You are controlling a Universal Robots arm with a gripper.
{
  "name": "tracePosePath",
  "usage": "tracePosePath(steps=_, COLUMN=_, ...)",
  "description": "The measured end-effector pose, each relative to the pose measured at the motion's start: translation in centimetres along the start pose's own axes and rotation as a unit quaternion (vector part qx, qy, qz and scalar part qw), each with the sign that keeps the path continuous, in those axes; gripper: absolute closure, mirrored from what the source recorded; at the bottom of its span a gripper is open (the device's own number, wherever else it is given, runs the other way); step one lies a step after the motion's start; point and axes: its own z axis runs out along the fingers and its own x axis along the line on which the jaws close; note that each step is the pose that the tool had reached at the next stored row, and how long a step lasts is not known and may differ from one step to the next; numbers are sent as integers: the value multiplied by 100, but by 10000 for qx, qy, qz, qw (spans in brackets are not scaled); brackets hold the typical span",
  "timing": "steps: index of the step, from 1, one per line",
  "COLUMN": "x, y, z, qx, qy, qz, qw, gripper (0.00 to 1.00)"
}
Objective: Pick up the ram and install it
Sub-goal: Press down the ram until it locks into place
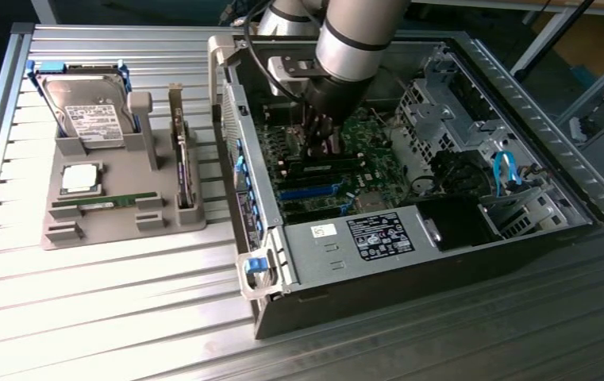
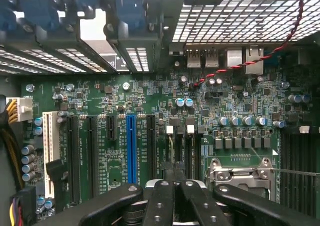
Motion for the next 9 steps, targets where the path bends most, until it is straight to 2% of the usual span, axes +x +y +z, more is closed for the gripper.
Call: tracePosePath(steps=9, x=2, y=-2, z=61, qx=-1, qy=1, qz=0, qw=10000, gripper=90)
